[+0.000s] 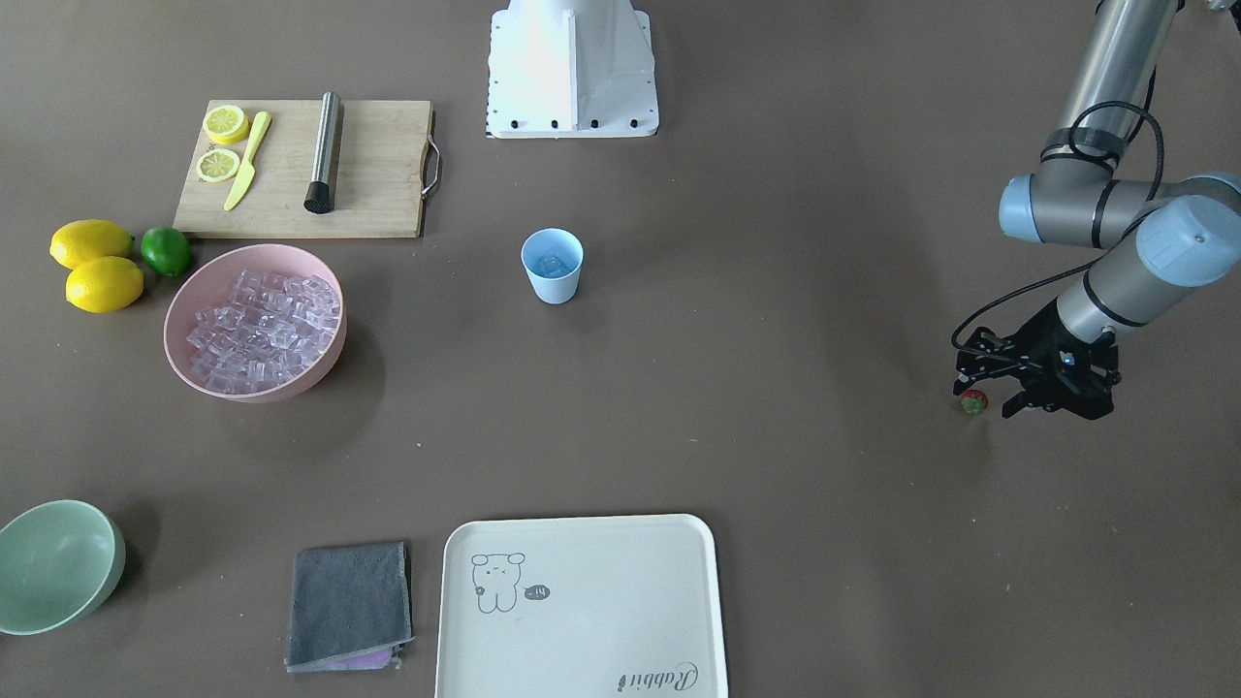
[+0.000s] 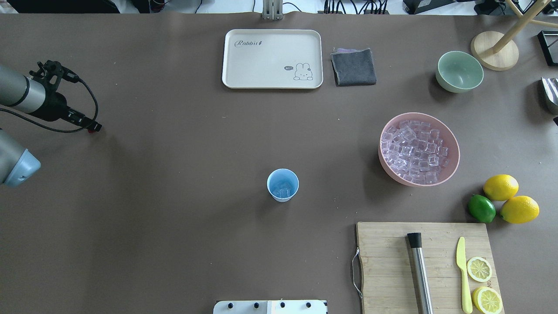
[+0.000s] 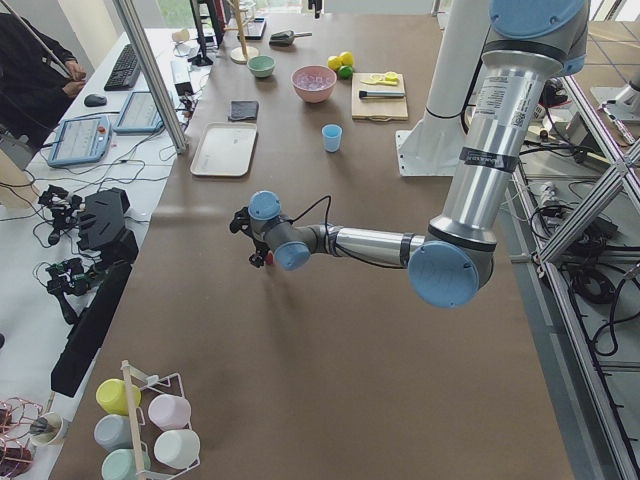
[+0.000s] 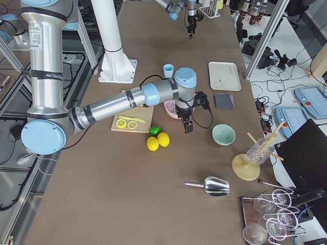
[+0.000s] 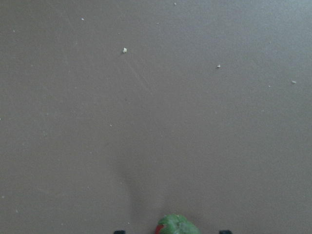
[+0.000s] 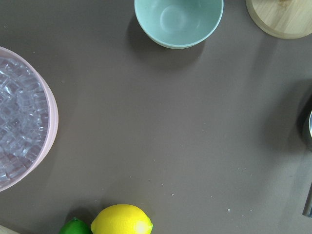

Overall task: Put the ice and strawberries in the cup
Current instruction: 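Lower the left gripper onto the red strawberry and close on it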

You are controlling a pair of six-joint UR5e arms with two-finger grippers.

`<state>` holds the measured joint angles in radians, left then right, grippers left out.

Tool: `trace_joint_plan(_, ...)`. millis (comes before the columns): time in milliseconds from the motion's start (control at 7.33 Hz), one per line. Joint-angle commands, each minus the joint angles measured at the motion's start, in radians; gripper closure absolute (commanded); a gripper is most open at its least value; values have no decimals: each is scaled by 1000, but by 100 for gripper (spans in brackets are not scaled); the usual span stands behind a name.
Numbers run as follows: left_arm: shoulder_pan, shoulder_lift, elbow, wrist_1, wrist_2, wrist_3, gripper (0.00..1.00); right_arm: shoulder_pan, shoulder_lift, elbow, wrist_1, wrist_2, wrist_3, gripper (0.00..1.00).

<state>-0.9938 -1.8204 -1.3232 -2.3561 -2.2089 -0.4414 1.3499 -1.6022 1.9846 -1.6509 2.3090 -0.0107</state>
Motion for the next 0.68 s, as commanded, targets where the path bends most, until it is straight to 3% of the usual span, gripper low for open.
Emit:
trace_joint_plan(0,3,-5,6,3,0,-3,37,0,-2,0,-1,4,0,0)
trace_joint_plan(273,3,-5,6,5,0,-3,53,0,-2,0,-1,6,0,0)
trace_joint_plan(545,3,-2,6,5,0,-3,57,0,-2,0,-3,20,2,0)
